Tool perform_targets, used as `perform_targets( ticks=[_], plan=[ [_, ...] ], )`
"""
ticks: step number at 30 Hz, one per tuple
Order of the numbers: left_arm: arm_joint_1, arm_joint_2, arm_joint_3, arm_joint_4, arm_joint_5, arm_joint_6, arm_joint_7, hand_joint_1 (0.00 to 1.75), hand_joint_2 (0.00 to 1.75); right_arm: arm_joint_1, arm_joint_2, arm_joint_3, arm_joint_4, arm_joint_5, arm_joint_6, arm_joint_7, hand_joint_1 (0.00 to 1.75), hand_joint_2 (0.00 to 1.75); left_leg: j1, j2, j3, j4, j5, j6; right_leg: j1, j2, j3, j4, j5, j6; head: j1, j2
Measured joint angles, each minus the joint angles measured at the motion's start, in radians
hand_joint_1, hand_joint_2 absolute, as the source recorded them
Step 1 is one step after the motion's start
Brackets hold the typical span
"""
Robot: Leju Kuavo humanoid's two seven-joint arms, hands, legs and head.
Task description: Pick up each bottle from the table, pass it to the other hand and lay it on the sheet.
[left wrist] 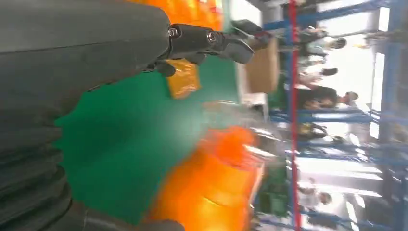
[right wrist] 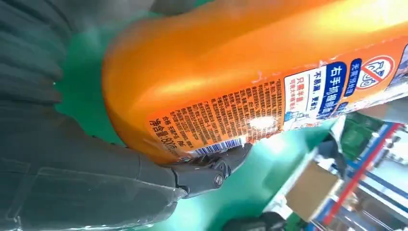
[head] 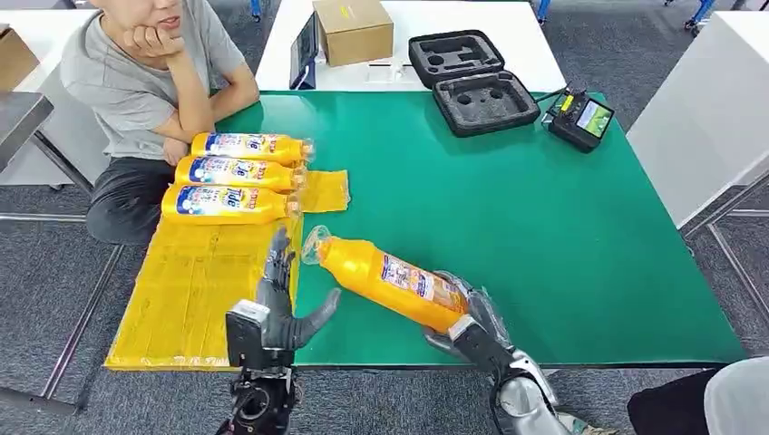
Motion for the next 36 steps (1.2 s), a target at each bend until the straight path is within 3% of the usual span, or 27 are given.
perform_targets(
  ticks=[4, 12, 36],
  plan=[
    [-0.005, -0.014, 0.002, 0.040, 0.018, 0.020, 0.000, 0.00, 1.75, 0.043, 0.007, 0.003, -0.087, -0.007, -0.005, 0.000, 1.75, 1.75, 0.000, 0.000, -0.001, 0.000, 0.000, 0.000, 0.000, 0.000, -0.001, 0.000, 0.000, 0.000, 0.000, 0.000],
    [-0.032, -0.022, -0.040, 0.158, 0.148, -0.096, 0.032, 0.00, 1.75, 0.105, 0.010, 0.016, -0.188, -0.042, -0.020, 0.001, 1.75, 1.75, 0.000, 0.000, -0.001, 0.000, 0.000, 0.000, 0.000, 0.000, -0.001, 0.000, 0.000, 0.000, 0.000, 0.000],
    [-0.027, 0.023, -0.105, 0.114, 0.280, -0.478, 0.082, 0.00, 1.75, 0.083, 0.018, 0.037, -0.167, -0.054, -0.006, -0.007, 1.75, 1.75, 0.000, 0.000, -0.001, 0.000, 0.000, 0.000, 0.000, 0.000, -0.001, 0.000, 0.000, 0.000, 0.000, 0.000]
  ],
)
